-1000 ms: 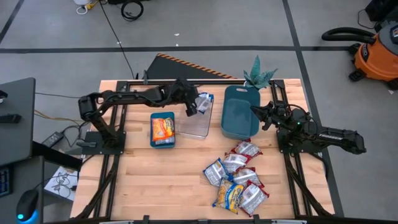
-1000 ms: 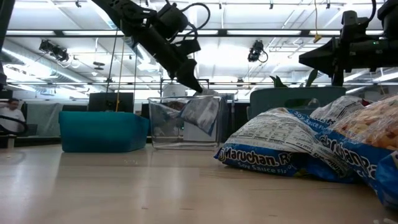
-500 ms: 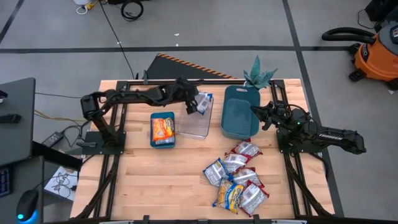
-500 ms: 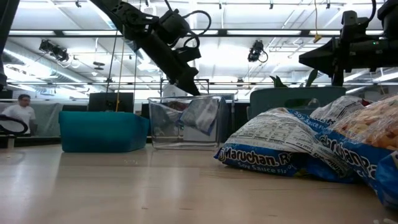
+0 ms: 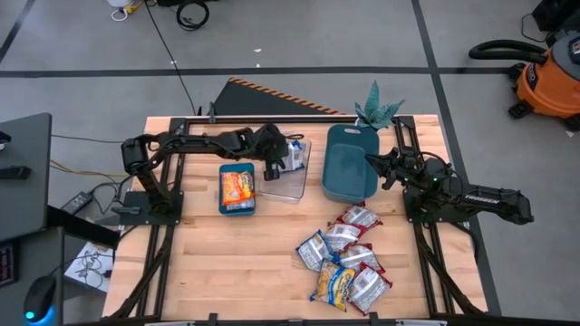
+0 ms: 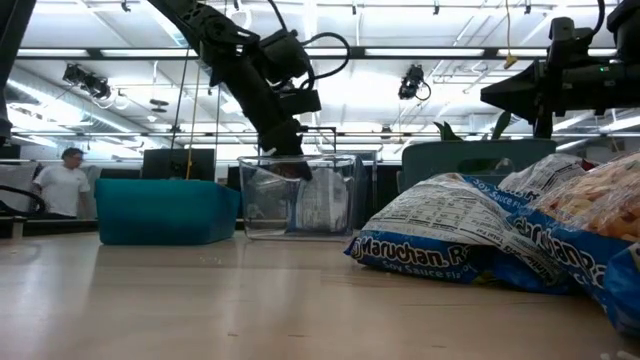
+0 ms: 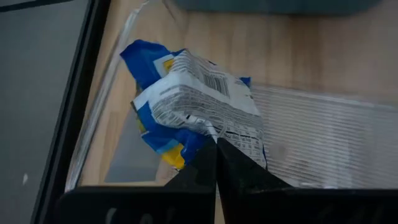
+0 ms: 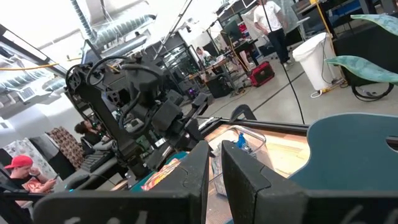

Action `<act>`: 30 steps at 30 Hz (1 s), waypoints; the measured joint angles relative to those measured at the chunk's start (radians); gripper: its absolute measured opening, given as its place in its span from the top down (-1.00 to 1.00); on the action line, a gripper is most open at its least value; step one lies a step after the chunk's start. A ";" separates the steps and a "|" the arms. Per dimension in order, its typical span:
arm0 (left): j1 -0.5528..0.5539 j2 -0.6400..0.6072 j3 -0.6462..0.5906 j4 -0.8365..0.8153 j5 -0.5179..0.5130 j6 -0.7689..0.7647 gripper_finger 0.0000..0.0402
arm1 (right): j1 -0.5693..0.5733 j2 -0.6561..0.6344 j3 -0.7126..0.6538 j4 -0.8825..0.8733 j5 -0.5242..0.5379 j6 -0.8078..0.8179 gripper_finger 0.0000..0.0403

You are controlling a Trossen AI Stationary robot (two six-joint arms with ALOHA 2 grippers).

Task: Sort Maruchan noodles
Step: Put the blue noodle pack into the transparent bin

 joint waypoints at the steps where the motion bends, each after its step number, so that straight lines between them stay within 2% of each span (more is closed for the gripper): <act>1: -0.003 0.000 0.000 0.000 -0.011 0.003 0.97 | 0.000 0.000 0.000 0.000 0.000 0.000 0.75; 9: -0.021 -0.014 0.007 -0.041 -0.028 0.004 0.97 | 0.000 0.000 0.000 0.000 0.000 0.000 0.75; 16: -0.024 -0.037 0.066 -0.069 -0.111 0.056 0.97 | 0.000 0.000 0.000 0.000 -0.001 0.000 0.75; 22: -0.035 -0.037 0.068 -0.045 -0.172 0.153 0.98 | 0.000 0.000 0.000 0.000 -0.001 0.000 0.75; 30: -0.134 -0.037 0.067 -0.046 -0.224 0.375 0.99 | 0.000 0.000 0.000 0.000 -0.001 0.000 0.75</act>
